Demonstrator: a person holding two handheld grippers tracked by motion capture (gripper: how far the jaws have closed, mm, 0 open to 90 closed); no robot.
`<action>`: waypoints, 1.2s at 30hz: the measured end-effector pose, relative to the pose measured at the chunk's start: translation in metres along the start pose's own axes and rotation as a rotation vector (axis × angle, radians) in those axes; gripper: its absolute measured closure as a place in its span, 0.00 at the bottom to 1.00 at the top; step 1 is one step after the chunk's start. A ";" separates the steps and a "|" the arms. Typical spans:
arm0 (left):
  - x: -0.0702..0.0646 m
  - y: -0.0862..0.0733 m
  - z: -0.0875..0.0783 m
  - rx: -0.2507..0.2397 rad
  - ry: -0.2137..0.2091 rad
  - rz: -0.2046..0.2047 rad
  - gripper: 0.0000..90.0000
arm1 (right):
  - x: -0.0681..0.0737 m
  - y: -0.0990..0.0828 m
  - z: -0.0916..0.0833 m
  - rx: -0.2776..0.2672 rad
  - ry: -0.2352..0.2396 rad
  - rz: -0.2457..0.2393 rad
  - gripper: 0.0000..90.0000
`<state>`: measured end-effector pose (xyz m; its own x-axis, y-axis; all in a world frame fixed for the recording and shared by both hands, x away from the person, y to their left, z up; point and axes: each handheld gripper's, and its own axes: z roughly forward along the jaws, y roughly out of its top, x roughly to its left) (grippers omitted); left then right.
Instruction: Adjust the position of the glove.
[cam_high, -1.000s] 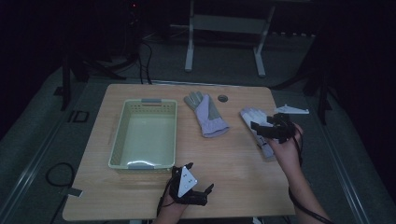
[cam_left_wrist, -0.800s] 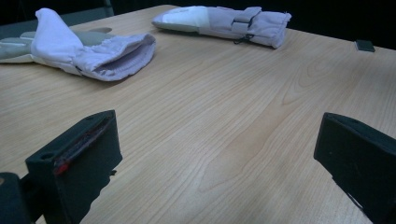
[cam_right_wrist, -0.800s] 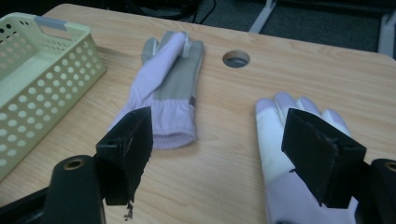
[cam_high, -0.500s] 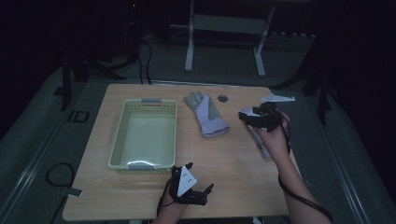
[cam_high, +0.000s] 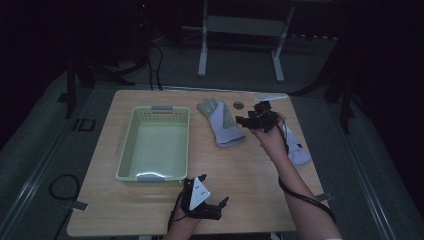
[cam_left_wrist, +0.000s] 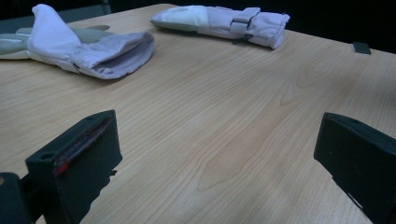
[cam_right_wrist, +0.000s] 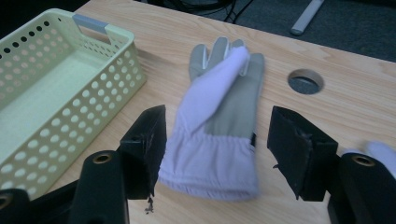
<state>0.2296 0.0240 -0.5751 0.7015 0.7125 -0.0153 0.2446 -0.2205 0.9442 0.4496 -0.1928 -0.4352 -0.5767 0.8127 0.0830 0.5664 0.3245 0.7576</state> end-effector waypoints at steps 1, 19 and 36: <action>0.000 0.000 0.000 -0.002 -0.001 -0.001 0.01 | 0.002 0.001 0.005 0.008 -0.002 -0.008 0.41; 0.000 0.000 0.000 0.003 -0.013 -0.002 0.01 | 0.002 0.005 0.086 0.132 -0.036 -0.013 0.50; 0.000 0.000 -0.001 0.004 -0.019 -0.003 0.01 | -0.010 -0.002 0.129 0.212 -0.068 0.082 0.57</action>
<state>0.2294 0.0246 -0.5751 0.7136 0.7001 -0.0247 0.2492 -0.2208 0.9430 0.5303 -0.1396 -0.5213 -0.4871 0.8687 0.0895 0.7248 0.3449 0.5964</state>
